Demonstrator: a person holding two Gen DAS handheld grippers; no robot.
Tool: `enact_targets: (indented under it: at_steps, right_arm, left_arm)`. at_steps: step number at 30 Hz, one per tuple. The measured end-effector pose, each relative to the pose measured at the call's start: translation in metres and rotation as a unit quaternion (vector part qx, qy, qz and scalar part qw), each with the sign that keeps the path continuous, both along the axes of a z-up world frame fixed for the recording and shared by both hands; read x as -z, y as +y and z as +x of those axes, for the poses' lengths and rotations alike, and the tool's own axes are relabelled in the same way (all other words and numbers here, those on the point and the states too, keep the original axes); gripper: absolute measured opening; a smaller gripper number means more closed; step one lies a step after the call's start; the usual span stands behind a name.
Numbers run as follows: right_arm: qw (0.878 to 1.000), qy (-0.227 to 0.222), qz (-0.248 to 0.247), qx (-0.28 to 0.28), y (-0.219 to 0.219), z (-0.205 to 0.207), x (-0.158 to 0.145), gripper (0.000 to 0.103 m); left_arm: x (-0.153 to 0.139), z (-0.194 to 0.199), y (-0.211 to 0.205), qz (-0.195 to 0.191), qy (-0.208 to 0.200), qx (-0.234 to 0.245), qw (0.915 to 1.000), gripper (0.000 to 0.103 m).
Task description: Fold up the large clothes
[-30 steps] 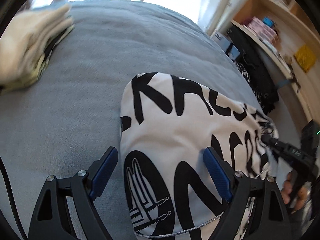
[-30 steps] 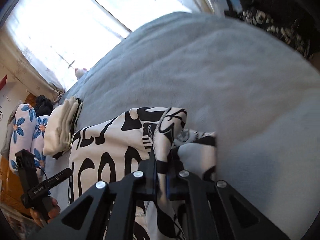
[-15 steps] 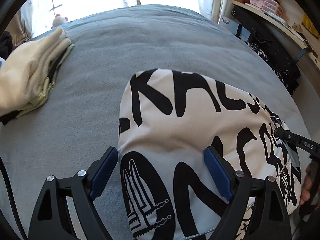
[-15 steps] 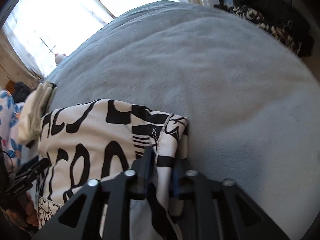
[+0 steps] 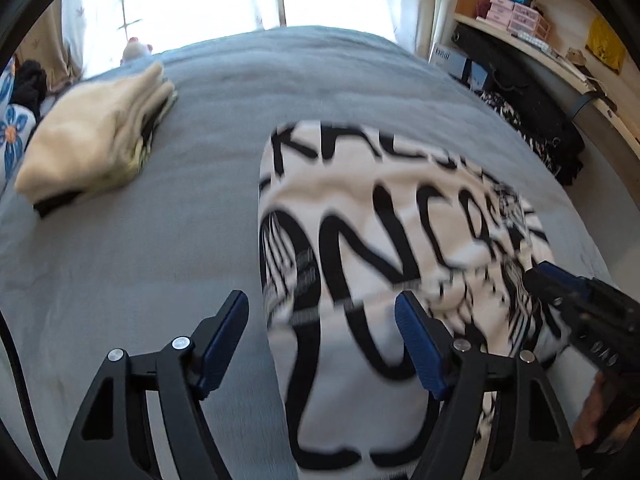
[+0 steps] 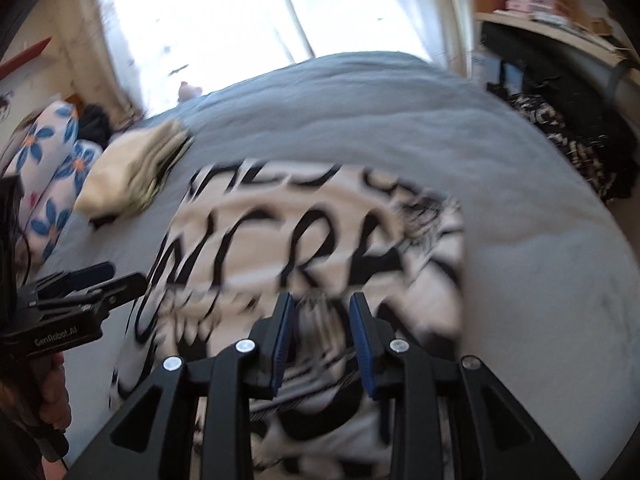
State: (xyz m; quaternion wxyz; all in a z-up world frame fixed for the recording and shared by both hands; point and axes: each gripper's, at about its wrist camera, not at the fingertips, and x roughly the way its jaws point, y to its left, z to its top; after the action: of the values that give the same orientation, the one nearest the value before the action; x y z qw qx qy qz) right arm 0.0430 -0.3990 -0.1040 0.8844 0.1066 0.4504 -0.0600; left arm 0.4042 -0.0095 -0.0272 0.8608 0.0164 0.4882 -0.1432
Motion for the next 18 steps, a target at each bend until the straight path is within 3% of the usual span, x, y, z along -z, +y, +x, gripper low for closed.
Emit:
enact_targets:
  at_steps: [4,6,8,18]
  right_arm:
    - [0.999,0.03,-0.02,0.032,-0.011,-0.01,0.021,0.025]
    - [0.999,0.028,-0.011,0.045,-0.025,-0.018,0.023,0.013]
    - [0.998,0.027,-0.013,0.054,-0.033,-0.025,0.021,0.01]
    - [0.997,0.035,-0.004,0.067,-0.032,-0.027,0.021,0.015]
  left_arm:
    - [0.014,-0.008,0.002,-0.001,0.011,-0.006,0.9999,0.074]
    - [0.018,-0.009,0.003,-0.008,0.013,-0.009,0.9998,0.075]
    - [0.022,-0.008,0.002,-0.006,0.014,-0.012,0.9998,0.075]
    - [0.023,-0.012,-0.001,0.0,0.004,-0.024,0.9997,0.076]
